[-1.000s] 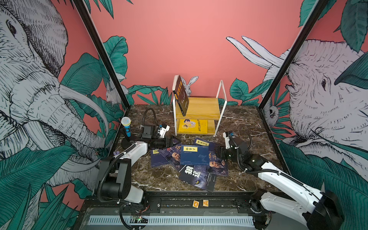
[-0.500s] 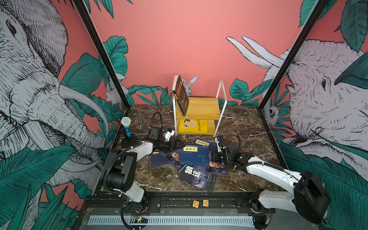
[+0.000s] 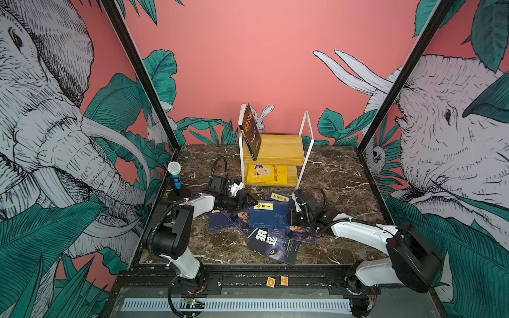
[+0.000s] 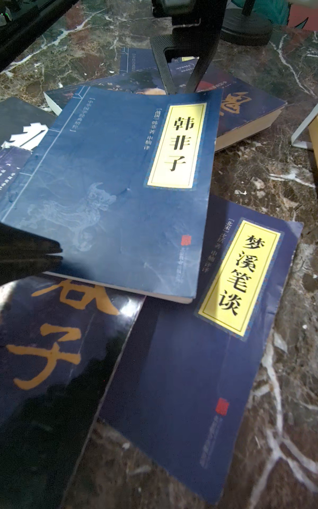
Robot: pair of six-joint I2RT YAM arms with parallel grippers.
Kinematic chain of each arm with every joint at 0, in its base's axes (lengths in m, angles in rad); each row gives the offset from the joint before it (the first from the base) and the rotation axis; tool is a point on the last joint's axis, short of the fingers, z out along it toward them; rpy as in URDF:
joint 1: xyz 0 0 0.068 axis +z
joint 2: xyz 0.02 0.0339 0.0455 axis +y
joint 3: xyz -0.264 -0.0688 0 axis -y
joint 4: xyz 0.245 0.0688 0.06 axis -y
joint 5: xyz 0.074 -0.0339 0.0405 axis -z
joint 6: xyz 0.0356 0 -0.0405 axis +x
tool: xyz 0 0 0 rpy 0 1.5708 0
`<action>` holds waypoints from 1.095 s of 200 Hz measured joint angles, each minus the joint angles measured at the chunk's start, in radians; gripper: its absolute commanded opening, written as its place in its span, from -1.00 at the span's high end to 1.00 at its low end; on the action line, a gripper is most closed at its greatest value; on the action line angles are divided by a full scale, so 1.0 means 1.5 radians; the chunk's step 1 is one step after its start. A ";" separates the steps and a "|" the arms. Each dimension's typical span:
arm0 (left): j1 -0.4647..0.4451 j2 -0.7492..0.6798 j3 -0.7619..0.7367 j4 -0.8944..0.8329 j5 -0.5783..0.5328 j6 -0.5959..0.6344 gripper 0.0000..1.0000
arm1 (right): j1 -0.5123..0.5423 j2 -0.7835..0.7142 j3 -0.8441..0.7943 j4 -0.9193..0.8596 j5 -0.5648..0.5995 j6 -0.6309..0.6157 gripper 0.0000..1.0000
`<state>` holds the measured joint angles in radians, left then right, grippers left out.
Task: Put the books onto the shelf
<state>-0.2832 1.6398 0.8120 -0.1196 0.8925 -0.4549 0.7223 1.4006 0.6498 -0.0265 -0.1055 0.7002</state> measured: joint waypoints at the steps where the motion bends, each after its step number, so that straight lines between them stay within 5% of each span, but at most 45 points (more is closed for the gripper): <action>1: 0.000 0.000 0.000 0.000 0.000 0.000 -0.95 | 0.000 0.001 -0.001 0.000 0.000 0.000 1.00; 35: -0.012 0.012 0.011 -0.003 0.001 -0.001 -0.88 | 0.002 0.018 -0.016 0.037 -0.003 0.016 1.00; 142: -0.035 0.015 0.025 -0.008 0.019 -0.039 -0.04 | 0.002 0.035 -0.051 0.149 -0.010 0.047 1.00; 205: -0.035 -0.004 0.028 -0.007 0.022 -0.051 0.99 | 0.002 0.028 -0.060 0.163 -0.010 0.048 1.00; 219: -0.035 -0.004 0.028 -0.006 0.022 -0.051 1.00 | 0.003 0.023 -0.061 0.161 -0.010 0.043 1.00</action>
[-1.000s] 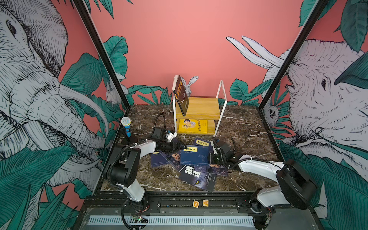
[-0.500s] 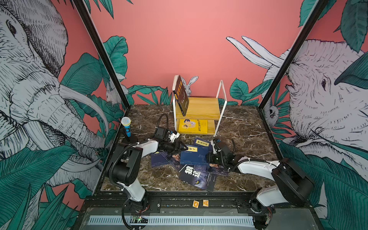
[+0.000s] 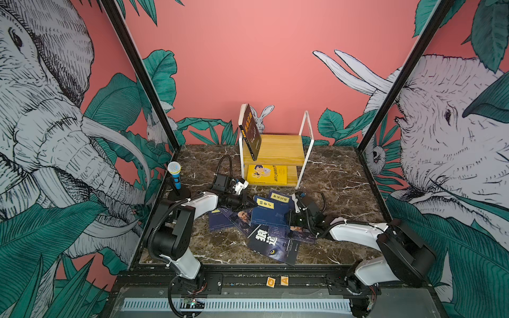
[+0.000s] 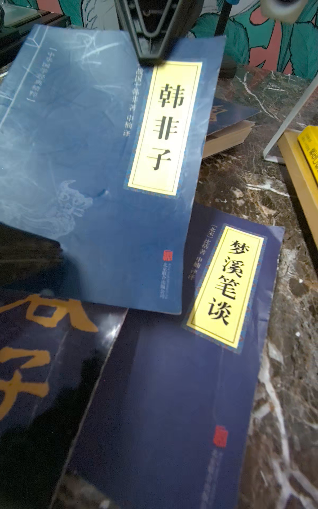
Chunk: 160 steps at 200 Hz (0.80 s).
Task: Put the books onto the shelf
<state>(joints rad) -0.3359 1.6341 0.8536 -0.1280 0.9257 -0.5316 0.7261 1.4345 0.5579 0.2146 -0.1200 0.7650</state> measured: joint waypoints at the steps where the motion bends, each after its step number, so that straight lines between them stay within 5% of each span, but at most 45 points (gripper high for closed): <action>1: 0.000 0.000 0.000 0.000 0.000 0.000 1.00 | 0.000 -0.001 0.000 -0.001 0.000 -0.001 1.00; 31: -0.003 -0.007 0.000 -0.002 0.004 -0.001 1.00 | 0.009 -0.043 0.002 -0.062 0.013 -0.027 0.98; 107: -0.003 -0.099 0.000 -0.001 0.025 -0.003 1.00 | 0.050 -0.284 0.013 -0.175 0.189 -0.188 0.26; 139: 0.010 -0.144 0.000 -0.001 0.037 -0.004 1.00 | 0.052 -0.324 0.029 -0.217 0.239 -0.277 0.09; 160: 0.031 -0.174 0.000 0.000 0.042 -0.007 1.00 | 0.057 -0.334 0.036 -0.219 0.254 -0.338 -0.18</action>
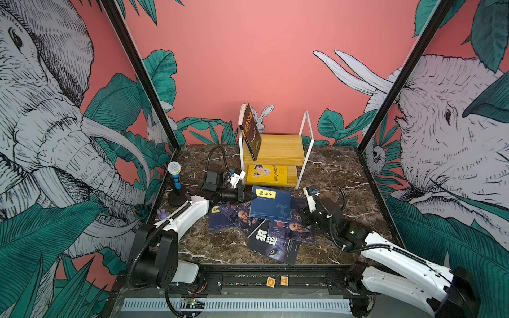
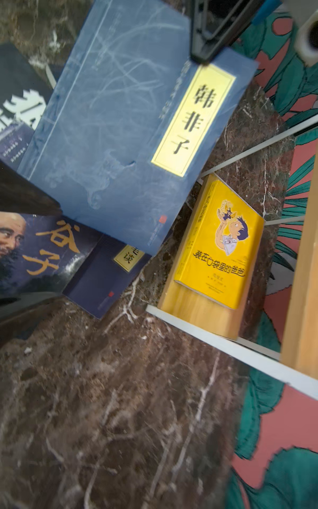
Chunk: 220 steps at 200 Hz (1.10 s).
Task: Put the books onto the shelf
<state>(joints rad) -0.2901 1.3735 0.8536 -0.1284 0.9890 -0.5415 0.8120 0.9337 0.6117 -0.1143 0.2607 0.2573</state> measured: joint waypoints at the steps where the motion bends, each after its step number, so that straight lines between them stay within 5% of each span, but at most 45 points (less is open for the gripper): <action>1: 0.001 -0.001 0.000 0.000 0.000 0.000 1.00 | 0.001 0.000 0.000 0.000 0.000 -0.002 -0.19; 48: 0.070 -0.034 0.000 0.000 0.012 -0.001 1.00 | 0.096 0.018 0.022 0.035 0.075 -0.201 -0.56; 112: 0.101 -0.053 0.000 0.008 0.033 -0.018 1.00 | 0.244 0.125 0.020 0.254 0.184 -0.494 -0.62; 220: 0.103 -0.054 0.000 0.042 0.050 -0.047 1.00 | 0.294 0.447 0.063 0.606 0.373 -0.779 -0.76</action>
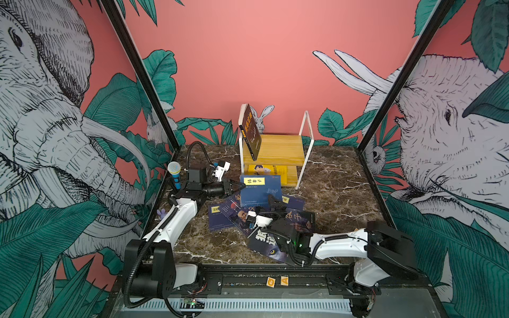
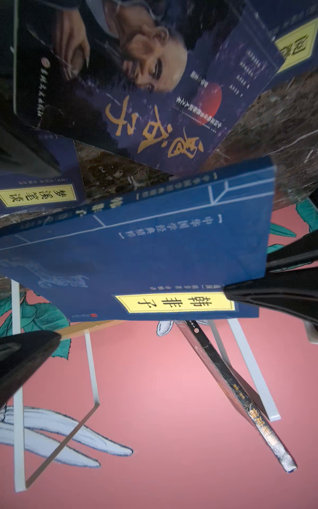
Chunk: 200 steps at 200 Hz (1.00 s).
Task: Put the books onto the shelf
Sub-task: 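Carry the blue book upright toward the wooden shelf with the right gripper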
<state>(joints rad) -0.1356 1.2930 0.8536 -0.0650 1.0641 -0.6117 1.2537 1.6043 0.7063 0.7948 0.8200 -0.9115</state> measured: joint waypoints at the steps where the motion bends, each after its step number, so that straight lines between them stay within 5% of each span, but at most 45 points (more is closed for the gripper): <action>1: 0.000 0.000 0.000 0.001 0.000 0.000 1.00 | 0.000 0.006 0.002 0.006 0.002 -0.003 -0.76; 53: 0.000 -0.001 0.000 0.005 0.002 -0.005 1.00 | -0.004 0.177 0.043 0.239 0.072 -0.148 -0.48; 94: 0.000 -0.001 0.000 0.004 0.002 -0.005 1.00 | -0.012 0.208 0.071 0.327 0.083 -0.203 -0.19; 104: 0.000 -0.001 -0.001 0.005 0.002 -0.004 1.00 | -0.016 0.208 0.077 0.339 0.082 -0.210 0.01; 127: 0.000 -0.001 -0.001 0.004 0.001 0.001 1.00 | -0.022 0.208 0.083 0.352 0.084 -0.220 0.98; 154: 0.000 -0.002 -0.002 0.004 0.002 0.004 1.00 | -0.023 0.208 0.078 0.351 0.079 -0.224 1.00; 181: 0.000 -0.002 -0.002 0.003 0.000 0.013 -0.11 | -0.023 0.208 0.078 0.354 0.083 -0.222 1.00; 200: 0.000 -0.002 -0.002 0.002 -0.001 0.019 -0.50 | -0.023 0.208 0.070 0.355 0.085 -0.212 1.00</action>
<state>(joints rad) -0.1356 1.2896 0.8501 -0.0616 1.0630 -0.5831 1.2190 1.9163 0.8108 1.3277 0.9478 -1.2301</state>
